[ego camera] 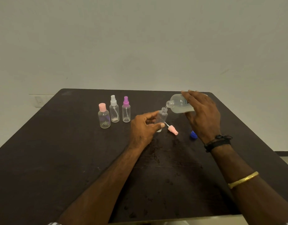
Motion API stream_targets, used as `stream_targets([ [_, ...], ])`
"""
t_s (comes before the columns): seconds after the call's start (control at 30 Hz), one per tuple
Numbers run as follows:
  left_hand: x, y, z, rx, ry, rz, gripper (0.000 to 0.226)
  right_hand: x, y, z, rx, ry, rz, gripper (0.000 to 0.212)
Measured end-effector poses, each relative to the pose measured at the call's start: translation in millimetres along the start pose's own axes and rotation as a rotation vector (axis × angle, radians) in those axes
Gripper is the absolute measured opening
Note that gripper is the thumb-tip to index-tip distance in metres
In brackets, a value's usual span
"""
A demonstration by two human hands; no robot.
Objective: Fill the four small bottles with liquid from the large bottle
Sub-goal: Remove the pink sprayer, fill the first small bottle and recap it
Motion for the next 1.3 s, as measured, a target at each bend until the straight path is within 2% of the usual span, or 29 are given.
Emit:
stream_targets([
  [1.3, 1.0, 1.0, 0.1, 0.006, -0.015, 0.011, 0.049, -2.9, -2.6, -0.3, -0.006, -0.017, 0.004, 0.064],
])
Point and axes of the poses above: each hand's wrist, its own z-axis away from the middle knuckle, its own y-axis out of the palm, x = y × z, the point moved 3 cm from there along -z, towards the middle knuckle, and after that the axes turned 3 degrees about z, right-handed, at the moved point
